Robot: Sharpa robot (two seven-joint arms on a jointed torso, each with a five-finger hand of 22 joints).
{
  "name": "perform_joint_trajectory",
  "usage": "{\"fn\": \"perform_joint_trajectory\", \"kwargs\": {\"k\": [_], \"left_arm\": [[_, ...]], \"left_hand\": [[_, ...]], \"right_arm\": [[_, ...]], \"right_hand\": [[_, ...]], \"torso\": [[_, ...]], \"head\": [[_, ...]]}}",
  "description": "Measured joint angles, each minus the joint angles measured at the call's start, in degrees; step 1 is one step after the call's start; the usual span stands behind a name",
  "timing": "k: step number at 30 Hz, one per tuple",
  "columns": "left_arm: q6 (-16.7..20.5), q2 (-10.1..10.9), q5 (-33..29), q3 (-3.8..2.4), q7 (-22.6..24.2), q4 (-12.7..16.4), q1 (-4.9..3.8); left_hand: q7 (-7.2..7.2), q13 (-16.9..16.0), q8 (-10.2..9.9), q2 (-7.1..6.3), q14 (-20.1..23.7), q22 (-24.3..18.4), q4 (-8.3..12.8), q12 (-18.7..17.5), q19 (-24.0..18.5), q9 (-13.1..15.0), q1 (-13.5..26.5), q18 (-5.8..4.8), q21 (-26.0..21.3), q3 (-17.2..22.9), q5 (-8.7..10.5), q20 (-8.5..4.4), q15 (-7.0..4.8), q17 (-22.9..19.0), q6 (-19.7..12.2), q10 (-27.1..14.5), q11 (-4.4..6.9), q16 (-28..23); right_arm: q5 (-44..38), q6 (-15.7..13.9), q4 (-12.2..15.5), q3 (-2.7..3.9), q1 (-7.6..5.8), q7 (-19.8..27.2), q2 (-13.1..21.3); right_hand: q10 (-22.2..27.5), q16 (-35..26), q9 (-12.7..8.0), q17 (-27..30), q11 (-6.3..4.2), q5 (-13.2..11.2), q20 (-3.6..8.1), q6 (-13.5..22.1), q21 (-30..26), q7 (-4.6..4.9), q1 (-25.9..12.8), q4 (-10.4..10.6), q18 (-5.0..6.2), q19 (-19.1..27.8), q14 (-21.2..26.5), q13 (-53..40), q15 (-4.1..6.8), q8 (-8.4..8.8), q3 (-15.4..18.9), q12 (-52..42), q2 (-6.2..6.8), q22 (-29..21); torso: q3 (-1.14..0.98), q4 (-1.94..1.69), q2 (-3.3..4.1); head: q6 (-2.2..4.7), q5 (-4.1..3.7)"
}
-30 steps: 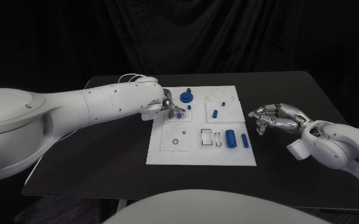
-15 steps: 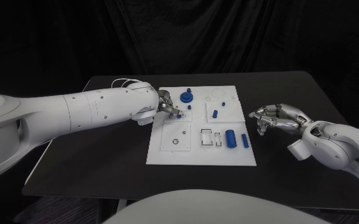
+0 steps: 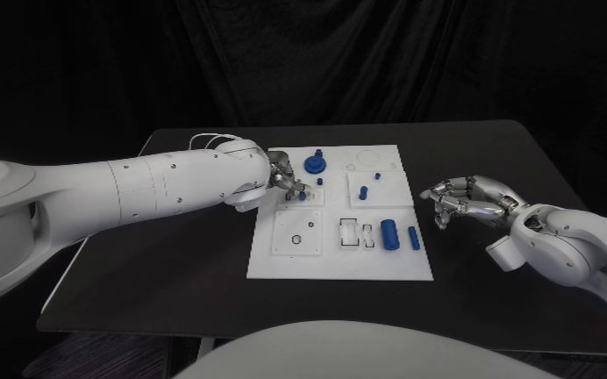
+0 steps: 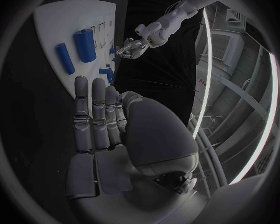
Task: Assemble the parts on the task board
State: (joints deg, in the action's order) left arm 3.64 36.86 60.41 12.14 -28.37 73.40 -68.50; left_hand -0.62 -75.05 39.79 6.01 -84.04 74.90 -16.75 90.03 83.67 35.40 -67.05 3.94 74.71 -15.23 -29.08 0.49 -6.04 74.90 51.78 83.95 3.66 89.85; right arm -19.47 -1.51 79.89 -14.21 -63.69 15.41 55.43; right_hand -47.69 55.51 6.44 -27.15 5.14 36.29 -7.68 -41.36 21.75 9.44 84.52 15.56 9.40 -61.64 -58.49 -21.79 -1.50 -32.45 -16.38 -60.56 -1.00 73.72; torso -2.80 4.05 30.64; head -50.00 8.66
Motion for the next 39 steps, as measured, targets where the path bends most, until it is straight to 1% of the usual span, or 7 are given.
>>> {"fn": "perform_joint_trajectory", "kwargs": {"k": [7, 9, 12, 14, 16, 29, 39], "left_arm": [[-0.04, 0.0, 0.1, 0.0, -0.52, 0.09, 0.0], [-0.05, 0.0, 0.13, 0.0, -0.75, 0.24, 0.03], [-0.04, -0.03, 0.16, 0.0, -1.07, 0.35, 0.14], [-0.02, -0.11, 0.17, 0.0, -1.21, 0.36, 0.27], [0.0, -0.25, 0.18, 0.0, -1.37, 0.35, 0.44], [0.34, -1.01, 0.22, 0.01, -1.44, -0.23, 1.4], [0.65, -1.47, 0.23, 0.01, -1.43, -0.98, 1.54]], "left_hand": [[-0.2, 0.0, -1.0, -0.24, 0.0, 0.0, -0.01, 0.0, -0.64, -0.42, -0.41, 0.0, -0.95, 0.03, 0.0, 0.23, 0.0, 0.0, -0.6, -0.02, -0.41, 0.0], [-0.37, -0.01, -1.19, -0.05, 0.0, 0.0, 0.07, 0.0, -0.64, -0.52, -0.86, 0.0, -1.32, 0.41, 0.0, 0.23, 0.0, 0.0, -0.77, -0.02, -0.41, 0.0], [-0.4, 0.0, -1.53, -0.49, 0.21, 0.0, -0.02, 0.0, -0.84, -0.61, -1.33, 0.0, -1.32, 0.51, -0.37, 0.43, 0.21, 0.0, -0.8, -0.02, -0.41, 0.0], [-0.4, -0.01, -1.54, -0.26, 0.21, 0.0, 0.02, 0.0, -0.84, -0.62, -1.56, 0.0, -1.32, 0.68, -0.37, 0.43, 0.21, 0.0, -0.8, -0.02, -0.41, 0.0], [-0.4, -0.01, -1.54, -0.56, 0.21, 0.0, 0.07, 0.0, -0.84, -0.62, -1.86, 0.0, -1.32, 0.73, -0.37, 0.43, 0.21, 0.0, -0.8, -0.02, -0.41, 0.0], [-0.61, -0.01, -1.77, -0.64, 0.0, 0.04, 0.07, 0.0, -1.03, -0.68, -2.83, -0.01, -1.82, 1.05, -0.84, 0.63, 0.43, 0.0, -1.01, -0.02, -0.41, 0.0], [-0.82, -0.01, -2.02, -0.64, 0.0, 0.04, 0.08, 0.0, -1.03, -0.72, -2.83, 0.0, -1.82, 1.37, -1.05, 0.63, 0.43, 0.0, -1.22, 0.18, -0.61, 0.0]], "right_arm": [[0.0, 0.01, 0.05, 0.0, 0.0, -0.05, 0.14], [0.0, 0.01, 0.07, 0.0, 0.0, -0.07, 0.16], [0.0, 0.01, 0.08, 0.0, 0.0, -0.09, 0.19], [0.0, 0.01, 0.1, 0.0, 0.01, -0.1, 0.19], [0.0, 0.01, 0.11, 0.0, 0.01, -0.11, 0.19], [0.0, 0.01, 0.2, 0.0, 0.01, -0.18, 0.32], [-0.04, 0.01, 0.24, 0.0, 0.01, -0.22, 0.34]], "right_hand": [[0.0, 0.0, 0.0, 0.0, 0.0, 0.0, 0.0, 0.0, 0.0, 0.0, 0.0, 0.0, 0.0, 0.0, 0.2, 0.0, -0.2, 0.0, 0.0, 0.0, 0.0, 0.0], [0.0, 0.0, 0.0, 0.0, 0.0, 0.0, 0.0, 0.0, 0.0, 0.0, 0.0, 0.0, 0.0, 0.0, 0.2, 0.0, -0.2, 0.0, 0.0, 0.0, 0.0, 0.0], [0.0, 0.0, 0.0, 0.0, 0.0, 0.0, 0.0, 0.0, 0.0, 0.0, 0.0, 0.0, 0.0, 0.0, 0.2, 0.0, -0.2, 0.0, 0.0, 0.0, 0.0, 0.0], [0.0, 0.0, 0.0, 0.0, 0.0, 0.0, 0.0, 0.0, 0.0, 0.0, 0.0, 0.0, 0.0, 0.0, 0.2, 0.0, -0.2, 0.0, 0.0, 0.0, 0.0, 0.0], [0.0, 0.0, 0.0, 0.05, 0.0, 0.0, 0.0, 0.0, 0.0, 0.0, 0.0, 0.0, 0.0, 0.0, 0.2, 0.05, -0.2, 0.0, 0.0, 0.0, 0.0, 0.0], [0.0, 0.0, 0.0, 0.05, 0.0, 0.0, 0.0, 0.0, 0.0, 0.0, 0.0, 0.0, 0.0, 0.0, 0.2, 0.05, -0.2, 0.0, 0.0, 0.0, 0.0, 0.0], [0.0, 0.0, -0.01, 0.05, 0.0, 0.0, 0.0, 0.0, 0.0, 0.0, 0.0, 0.0, 0.0, 0.0, 0.2, 0.04, -0.2, 0.0, 0.0, 0.0, 0.0, 0.0]], "torso": [[0.0, 0.01, 0.02], [0.0, 0.02, 0.02], [0.0, 0.02, 0.02], [0.0, 0.02, 0.01], [0.0, 0.01, 0.01], [-0.01, 0.01, 0.01], [-0.02, 0.0, 0.01]], "head": [[0.0, 0.02], [0.0, 0.03], [0.0, 0.03], [0.0, -0.01], [0.0, -0.02], [0.0, -0.07], [0.0, -0.2]]}}
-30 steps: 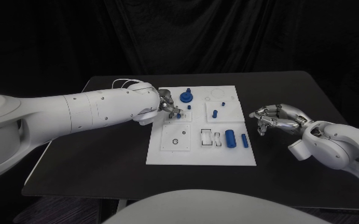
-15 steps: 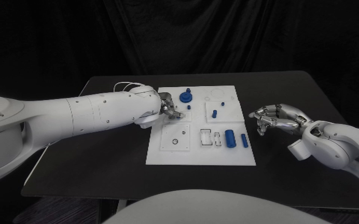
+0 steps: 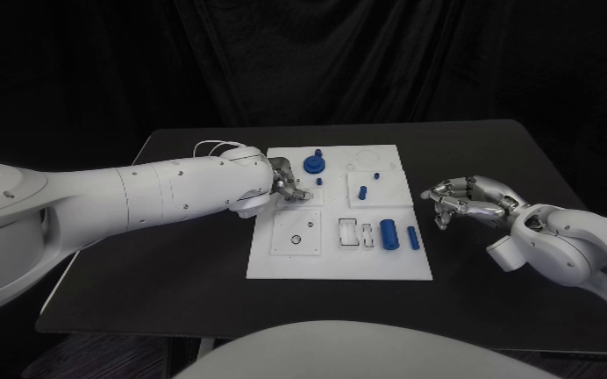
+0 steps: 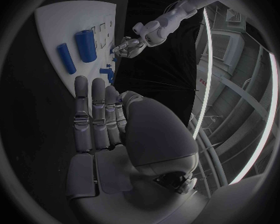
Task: Assemble the parts on the task board
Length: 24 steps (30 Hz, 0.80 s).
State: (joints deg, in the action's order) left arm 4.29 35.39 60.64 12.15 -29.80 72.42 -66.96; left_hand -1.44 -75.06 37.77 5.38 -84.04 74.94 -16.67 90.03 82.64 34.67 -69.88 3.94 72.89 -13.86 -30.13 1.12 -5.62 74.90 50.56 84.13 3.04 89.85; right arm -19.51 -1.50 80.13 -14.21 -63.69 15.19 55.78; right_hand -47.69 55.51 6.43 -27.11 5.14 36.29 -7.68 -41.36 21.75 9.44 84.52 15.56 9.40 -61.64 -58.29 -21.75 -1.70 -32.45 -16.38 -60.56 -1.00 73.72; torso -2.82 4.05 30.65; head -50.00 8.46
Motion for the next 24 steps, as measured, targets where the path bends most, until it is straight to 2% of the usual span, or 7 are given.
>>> {"fn": "perform_joint_trajectory", "kwargs": {"k": [4, 10, 13, 15, 24], "left_arm": [[0.07, -0.16, 0.0, -0.01, -0.03, -0.15, 0.03], [0.24, -0.27, 0.01, -0.01, -0.05, -0.21, 0.08], [0.42, -0.32, 0.01, -0.01, -0.05, -0.21, 0.1], [0.53, -0.34, 0.01, -0.01, -0.04, -0.21, 0.11], [1.25, -0.43, 0.02, -0.01, 0.05, -0.37, 0.17]], "left_hand": [[0.21, 0.0, 1.01, -0.3, 0.0, 0.0, 0.0, 0.0, 0.0, 0.9, -0.3, 0.0, 0.0, 0.0, 0.0, 0.0, 0.0, 0.0, -0.23, 0.0, 0.0, 0.0], [-0.01, 0.01, 6.65, -0.53, 0.0, -0.01, -0.01, 0.0, 0.0, 5.24, -0.53, 0.0, 0.0, 0.65, 0.0, 0.0, 0.0, 0.0, -5.24, -0.2, -0.2, 0.0], [-0.23, 0.01, 8.25, -0.53, 0.09, -0.01, -0.01, 0.0, 0.0, 6.4, -0.53, 0.0, 0.0, 0.79, 0.0, 0.0, 0.32, 0.0, -7.21, -0.04, -0.37, 0.0], [-0.4, 0.01, 8.85, -0.54, -0.01, -0.01, -0.09, 0.0, 0.0, 6.83, -0.52, 0.0, 0.0, 0.88, 0.0, 0.0, 0.42, 0.0, -8.22, -0.24, -0.57, 0.0], [-0.6, 0.01, 8.89, -0.76, -0.01, -0.01, -0.16, 0.0, -0.21, 7.0, -0.3, 0.0, -0.23, 0.94, 0.0, 0.21, 0.42, 0.0, -9.21, -0.08, -0.73, 0.0]], "right_arm": [[-0.21, 0.0, 0.0, 0.0, 0.0, -0.03, 0.0], [-0.57, 0.04, 0.0, 0.0, 0.0, -0.08, -0.01], [-0.7, 0.06, 0.0, 0.0, 0.0, -0.1, -0.02], [-0.77, 0.07, 0.0, 0.0, 0.0, -0.12, -0.02], [-0.93, 0.18, -0.14, 0.0, 0.0, -0.27, -0.12]], "right_hand": [[0.0, 0.0, -0.04, 0.0, 0.0, 0.0, 0.0, 0.0, 0.0, 0.0, 0.0, 0.0, 0.0, 0.0, 0.0, 0.0, 0.0, 0.0, 0.0, 0.0, 0.0, 0.0], [0.0, 0.0, -0.03, 0.0, 0.0, 0.0, 0.0, 0.0, 0.0, 0.0, 0.0, 0.0, 0.0, 0.0, 0.0, 0.0, 0.0, 0.0, 0.0, 0.0, 0.0, 0.0], [0.0, 0.0, -0.03, 0.05, 0.0, 0.0, 0.0, 0.0, 0.0, 0.0, 0.0, 0.0, 0.0, 0.0, 0.0, 0.0, 0.0, 0.0, 0.0, 0.0, 0.0, 0.0], [0.0, 0.0, -0.03, 0.05, 0.0, 0.0, 0.0, 0.0, 0.0, 0.0, 0.0, 0.0, 0.0, 0.0, 0.0, 0.0, 0.0, 0.0, 0.0, 0.0, 0.0, 0.0], [0.0, 0.0, -0.03, 0.04, 0.0, 0.0, 0.0, 0.0, 0.0, 0.0, 0.0, 0.0, 0.0, 0.0, 0.0, 0.0, 0.0, 0.0, 0.0, 0.0, 0.0, 0.0]], "torso": [[-0.01, 0.0, 0.0], [-0.01, 0.0, 0.02], [-0.01, 0.0, 0.02], [-0.01, 0.0, 0.02], [-0.02, 0.01, -0.01]], "head": [[0.0, 0.02], [0.0, 0.05], [0.0, 0.05], [0.0, 0.02], [0.0, 0.1]]}}
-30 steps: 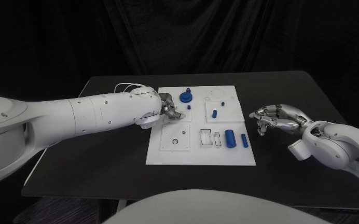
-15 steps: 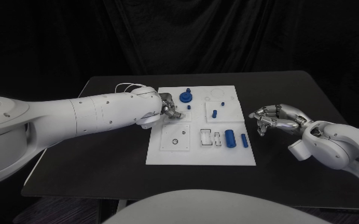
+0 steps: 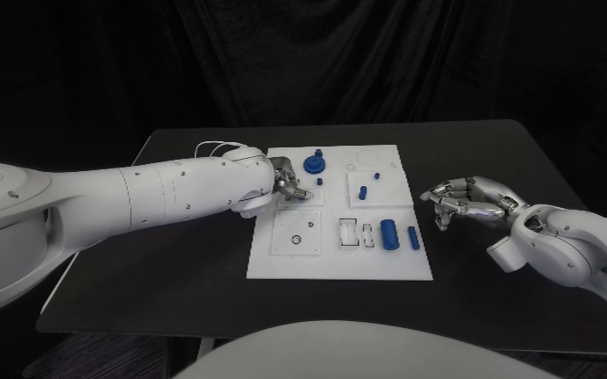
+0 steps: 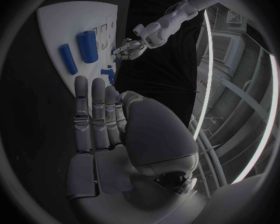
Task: Assemble the parts on the task board
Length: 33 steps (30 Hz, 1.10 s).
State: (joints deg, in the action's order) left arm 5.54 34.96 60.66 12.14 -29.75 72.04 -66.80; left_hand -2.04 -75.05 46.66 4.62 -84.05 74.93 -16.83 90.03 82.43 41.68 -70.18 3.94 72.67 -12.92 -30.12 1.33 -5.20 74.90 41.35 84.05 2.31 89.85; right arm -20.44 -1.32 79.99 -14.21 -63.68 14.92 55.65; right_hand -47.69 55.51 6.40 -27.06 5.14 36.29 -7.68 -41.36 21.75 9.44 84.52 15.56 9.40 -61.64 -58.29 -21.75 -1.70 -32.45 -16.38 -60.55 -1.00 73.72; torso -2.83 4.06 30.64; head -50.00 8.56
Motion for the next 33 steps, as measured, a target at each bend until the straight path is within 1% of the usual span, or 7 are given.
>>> {"fn": "perform_joint_trajectory", "kwargs": {"k": [4, 9, 13, 16, 20, 25, 33], "left_arm": [[0.17, -0.01, 0.0, 0.0, 0.01, -0.1, 0.01], [0.29, -0.09, 0.0, 0.0, 0.04, -0.27, 0.06], [0.33, -0.14, 0.0, 0.0, 0.05, -0.31, 0.12], [0.36, -0.18, 0.0, 0.0, 0.06, -0.36, 0.15], [0.39, -0.27, 0.0, -0.02, 0.1, -0.37, 0.17], [0.48, -0.32, 0.0, -0.03, 0.17, -0.37, 0.17], [0.66, -0.34, 0.01, -0.03, 0.29, -0.37, 0.2]], "left_hand": [[0.0, 0.0, 0.18, 0.0, 0.0, 0.0, 0.0, 0.0, 0.0, 0.0, 0.0, 0.0, 0.0, 0.32, -0.34, 0.0, 0.0, 0.0, 0.0, 0.0, 0.0, 0.0], [0.21, 0.0, 0.26, 0.0, 0.0, 0.0, 0.02, 0.0, 0.0, -0.47, 0.0, 0.0, 0.0, 1.28, -3.68, 0.0, 0.0, 0.0, -0.2, 0.0, 0.0, 0.0], [0.2, 0.0, 0.26, 0.0, 0.0, -0.01, -0.02, 0.0, 0.0, -0.98, 0.0, 0.0, 0.0, 1.93, -5.38, 0.0, 0.0, 0.0, -0.2, 0.0, 0.0, 0.0], [0.55, 0.0, -0.31, -0.24, 0.0, -0.01, -0.07, 0.0, 0.0, -2.08, -0.24, 0.0, 0.0, 3.42, -8.8, 0.0, 0.0, 0.0, 0.52, 0.0, 0.0, 0.0], [0.69, 0.0, -1.28, -0.71, 0.0, -0.01, -0.02, 0.0, 0.0, -3.34, -0.71, 0.0, 0.29, 5.26, -11.33, 0.0, 0.0, 0.0, 2.23, 0.0, 0.0, 0.0], [1.01, 0.01, -2.74, -2.13, 0.0, -0.01, 0.0, 0.0, 0.22, -4.95, -1.5, 0.0, 0.3, 8.71, -14.73, -0.21, 0.0, 0.0, 4.12, 0.0, 0.0, 0.0], [1.23, 0.01, -3.66, -3.44, 0.0, -0.01, 0.01, 0.0, 0.43, -6.08, -2.06, 0.0, 1.11, 12.53, -15.27, -0.42, -0.01, 0.0, 6.19, 0.03, 0.39, 0.0]], "right_arm": [[-0.04, 0.05, -0.1, 0.0, 0.0, -0.07, -0.09], [-0.07, 0.14, -0.17, 0.0, 0.0, -0.16, -0.15], [-0.08, 0.2, -0.19, 0.0, 0.0, -0.21, -0.16], [-0.09, 0.22, -0.2, 0.0, 0.0, -0.26, -0.15], [-0.1, 0.24, -0.2, 0.0, 0.0, -0.32, -0.11], [-0.12, 0.25, -0.2, 0.0, 0.0, -0.39, -0.07], [-0.14, 0.26, -0.15, 0.0, 0.01, -0.46, -0.02]], "right_hand": [[0.0, 0.0, 0.0, 0.0, 0.0, 0.0, 0.0, 0.0, 0.0, 0.0, 0.0, 0.0, 0.0, 0.0, 0.0, 0.0, 0.0, 0.0, 0.0, 0.0, 0.0, 0.0], [0.0, 0.0, 0.0, 0.0, 0.0, 0.0, 0.0, 0.0, 0.0, 0.0, 0.0, 0.0, 0.0, 0.0, 0.0, 0.0, 0.0, 0.0, 0.0, 0.0, 0.0, 0.0], [0.0, 0.0, 0.0, 0.0, 0.0, 0.0, 0.0, 0.0, 0.0, 0.0, 0.0, 0.0, 0.0, 0.0, 0.0, 0.0, 0.0, 0.0, 0.0, 0.0, 0.0, 0.0], [0.0, 0.0, 0.01, 0.0, 0.0, 0.0, 0.0, 0.0, 0.0, 0.0, 0.0, 0.0, 0.0, 0.0, 0.0, 0.0, 0.0, 0.0, 0.0, 0.0, 0.0, 0.0], [0.0, 0.0, 0.01, -0.01, 0.0, 0.0, 0.0, 0.0, 0.0, 0.0, 0.0, 0.0, 0.0, 0.0, 0.0, 0.0, 0.0, 0.0, 0.0, 0.0, 0.0, 0.0], [0.0, 0.0, 0.01, 0.04, 0.0, 0.0, 0.0, 0.0, 0.0, 0.0, 0.0, 0.0, 0.01, 0.0, 0.0, 0.0, 0.0, 0.0, 0.0, 0.0, 0.0, 0.0], [0.2, 0.0, 0.01, 0.04, 0.2, 0.0, -0.21, 0.21, 0.0, 0.21, 0.0, 0.0, 0.0, 0.21, 0.0, 0.05, 0.0, 0.0, 0.0, 0.0, 0.0, 0.0]], "torso": [[0.0, 0.0, 0.0], [0.0, 0.0, 0.01], [0.01, 0.0, 0.02], [0.01, 0.0, 0.02], [0.01, 0.0, 0.02], [0.01, 0.0, 0.01], [0.01, 0.0, 0.0]], "head": [[0.0, 0.04], [0.0, 0.12], [0.0, 0.08], [0.0, 0.05], [0.0, 0.05], [0.0, 0.01], [0.0, 0.01]]}}
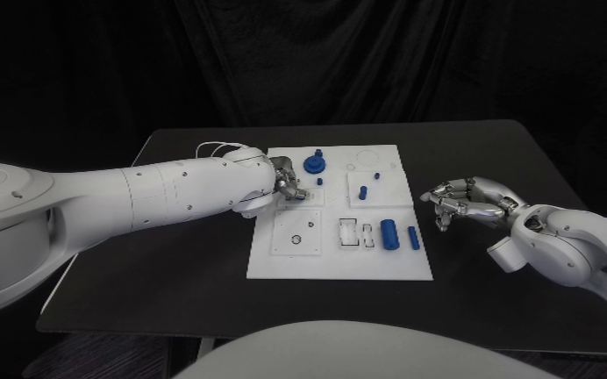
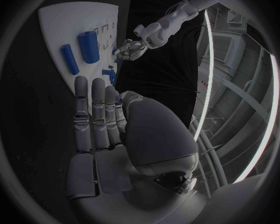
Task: Assemble the parts on the task board
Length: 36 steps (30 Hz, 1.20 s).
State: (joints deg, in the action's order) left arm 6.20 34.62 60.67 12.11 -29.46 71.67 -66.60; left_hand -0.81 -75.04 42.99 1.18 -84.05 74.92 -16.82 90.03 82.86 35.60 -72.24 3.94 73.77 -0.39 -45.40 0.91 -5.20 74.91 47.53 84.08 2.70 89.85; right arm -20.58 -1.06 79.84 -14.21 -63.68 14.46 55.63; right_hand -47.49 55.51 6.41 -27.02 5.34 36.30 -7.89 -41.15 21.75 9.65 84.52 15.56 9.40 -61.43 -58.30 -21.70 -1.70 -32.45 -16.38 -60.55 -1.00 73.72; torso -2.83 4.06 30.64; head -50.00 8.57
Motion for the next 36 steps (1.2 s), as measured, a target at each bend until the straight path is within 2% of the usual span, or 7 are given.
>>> {"fn": "perform_joint_trajectory", "kwargs": {"k": [10, 22, 26, 28, 31, 33, 36], "left_arm": [[0.59, 0.4, 0.0, 0.0, 0.3, 0.6, 0.04], [1.82, 2.7, 0.0, -0.08, 0.4, 2.89, -0.19], [1.67, 2.95, -0.08, -0.08, 0.11, 3.23, -1.34], [1.35, 2.92, -0.41, -0.13, -0.01, 3.26, -2.13], [0.14, 2.69, -1.48, -0.19, -0.24, 3.02, -3.44], [-1.57, 2.34, -2.36, -0.2, -0.49, 2.55, -4.26], [-4.45, 1.55, -3.3, -0.2, -0.87, 1.49, -5.26]], "left_hand": [[0.39, 0.0, -0.97, -2.47, 0.01, 0.0, 0.15, 0.0, 0.2, -0.61, -1.11, 0.0, 0.3, 3.77, -0.19, -0.2, -0.43, 0.0, 1.61, -0.05, 0.29, 0.0], [0.39, 0.0, -1.08, -3.14, 0.01, -0.01, 0.22, 0.0, 0.41, -0.69, -1.03, 0.0, 0.52, 4.47, -0.49, -0.4, -0.43, 0.0, 2.24, 0.05, 0.37, 0.0], [0.4, 0.0, -1.43, -3.52, 0.01, -0.01, 0.03, 0.0, 0.41, -0.93, -0.96, 0.0, 0.52, 4.91, 0.05, -0.4, -0.43, 0.0, 2.25, 0.05, 0.37, 0.0], [0.4, 0.0, -1.91, -3.65, 0.01, -0.01, 0.07, 0.0, 0.4, -1.12, -1.1, 0.0, 0.52, 5.57, 2.2, -0.4, -0.43, 0.0, 2.25, 0.05, 0.37, 0.0], [0.4, 0.0, -1.96, -3.65, 0.01, -0.01, 0.17, 0.0, 0.4, -1.15, -1.1, 0.0, 0.52, 5.89, 3.33, -0.4, -0.43, 0.0, 2.25, 0.05, 0.37, 0.0], [0.39, 0.0, -2.32, -3.65, 0.01, -0.01, 0.15, 0.0, 0.4, -1.17, -1.1, 0.0, 0.29, 6.6, 6.48, -0.4, -0.43, 0.0, 2.25, 0.05, 0.37, 0.0], [0.39, 0.0, -2.35, -3.65, 0.01, -0.01, 0.15, 0.0, 0.4, -1.22, -1.1, 0.0, 0.29, 6.61, 8.23, -0.4, -0.43, 0.0, 2.24, 0.05, 0.37, 0.0]], "right_arm": [[-0.01, 0.0, 0.05, 0.0, 0.0, -0.07, 0.06], [-0.02, 0.02, -0.05, 0.0, 0.04, -0.27, 0.04], [-0.02, 0.02, -0.12, 0.0, 0.04, -0.37, 0.03], [-0.03, 0.02, -0.16, 0.0, 0.05, -0.41, 0.02], [-0.03, 0.02, -0.19, 0.0, 0.05, -0.46, -0.04], [-0.03, 0.03, -0.24, 0.0, 0.05, -0.5, -0.1], [-0.03, 0.04, -0.33, 0.0, 0.06, -0.57, -0.17]], "right_hand": [[0.0, 0.0, -0.05, 0.0, 0.0, 0.0, 0.0, 0.0, 0.0, 0.0, 0.0, 0.0, 0.0, 0.0, 0.0, 0.0, 0.0, 0.0, 0.0, 0.0, 0.0, 0.0], [0.0, 0.0, -0.05, 0.05, 0.0, 0.0, 0.0, 0.0, 0.0, 0.0, 0.0, 0.0, 0.0, 0.0, 0.0, -0.01, 0.0, 0.0, 0.0, 0.0, 0.0, 0.0], [0.0, 0.0, -0.05, 0.05, 0.0, 0.0, 0.0, 0.0, 0.0, 0.0, 0.0, 0.0, 0.0, 0.0, 0.0, -0.01, 0.0, 0.0, 0.0, 0.0, 0.0, 0.0], [0.0, 0.0, -0.04, 0.05, 0.0, 0.0, 0.0, 0.0, 0.0, 0.0, 0.0, 0.0, 0.0, 0.0, 0.0, -0.01, 0.0, 0.0, 0.0, 0.0, 0.0, 0.0], [0.0, 0.0, -0.04, 0.05, 0.0, 0.0, 0.0, 0.0, 0.0, 0.0, 0.0, 0.0, 0.0, 0.0, 0.0, -0.01, 0.0, 0.0, 0.0, 0.0, 0.0, 0.0], [0.0, 0.0, -0.04, 0.05, 0.0, 0.0, 0.0, 0.0, 0.0, 0.0, 0.0, 0.0, 0.0, 0.0, 0.0, -0.01, 0.0, 0.0, 0.0, 0.0, 0.0, 0.0], [0.0, 0.0, -0.04, 0.05, 0.0, 0.0, 0.0, 0.0, 0.0, 0.0, 0.0, 0.0, 0.0, 0.0, 0.0, -0.01, 0.0, 0.0, 0.0, 0.0, 0.0, 0.0]], "torso": [[0.0, 0.0, 0.01], [0.0, -0.01, 0.0], [0.0, -0.02, -0.02], [0.0, -0.02, -0.04], [0.0, -0.01, -0.08], [0.0, 0.0, -0.1], [0.0, 0.0, -0.11]], "head": [[0.0, -0.15], [0.0, -0.44], [0.0, -0.48], [0.0, -0.48], [0.0, -0.44], [0.0, -0.55], [0.0, -0.67]]}}
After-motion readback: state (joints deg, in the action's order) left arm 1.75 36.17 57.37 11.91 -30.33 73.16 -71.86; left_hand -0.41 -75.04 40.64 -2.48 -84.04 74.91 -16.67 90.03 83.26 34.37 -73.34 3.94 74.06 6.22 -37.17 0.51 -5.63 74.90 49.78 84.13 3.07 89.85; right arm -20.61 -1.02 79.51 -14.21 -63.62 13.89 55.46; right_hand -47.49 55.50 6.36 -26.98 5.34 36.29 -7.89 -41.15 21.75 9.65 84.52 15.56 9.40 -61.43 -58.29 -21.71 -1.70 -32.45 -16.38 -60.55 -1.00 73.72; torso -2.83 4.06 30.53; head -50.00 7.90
